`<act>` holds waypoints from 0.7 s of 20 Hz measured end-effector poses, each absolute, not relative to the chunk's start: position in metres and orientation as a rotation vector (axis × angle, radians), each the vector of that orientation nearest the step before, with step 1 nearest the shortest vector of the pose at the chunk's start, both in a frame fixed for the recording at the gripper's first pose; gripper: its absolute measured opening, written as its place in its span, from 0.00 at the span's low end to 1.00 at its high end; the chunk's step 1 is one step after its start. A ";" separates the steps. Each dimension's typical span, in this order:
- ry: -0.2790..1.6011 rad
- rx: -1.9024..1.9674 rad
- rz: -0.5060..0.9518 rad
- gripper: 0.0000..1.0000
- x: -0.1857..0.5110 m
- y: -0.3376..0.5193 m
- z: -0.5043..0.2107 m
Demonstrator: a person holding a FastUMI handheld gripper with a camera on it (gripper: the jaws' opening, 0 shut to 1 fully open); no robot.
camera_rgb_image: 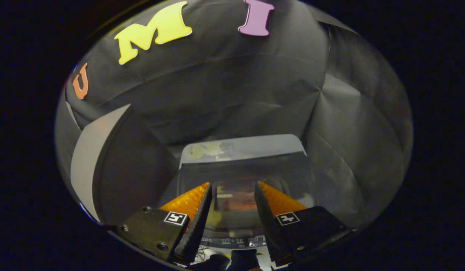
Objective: Put the clothes into the washing machine and then close the washing machine lid.
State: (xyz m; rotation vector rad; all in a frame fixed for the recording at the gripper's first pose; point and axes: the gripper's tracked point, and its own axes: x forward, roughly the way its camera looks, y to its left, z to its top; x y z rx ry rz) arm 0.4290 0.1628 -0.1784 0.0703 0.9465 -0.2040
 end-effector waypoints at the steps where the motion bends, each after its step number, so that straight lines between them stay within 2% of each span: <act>1: 0.956 0.079 -0.193 0.72 0.422 0.168 -0.186; 9: 0.988 0.142 -0.235 0.72 0.389 0.167 -0.206; 14: 0.896 0.103 -0.234 0.72 0.382 0.182 -0.171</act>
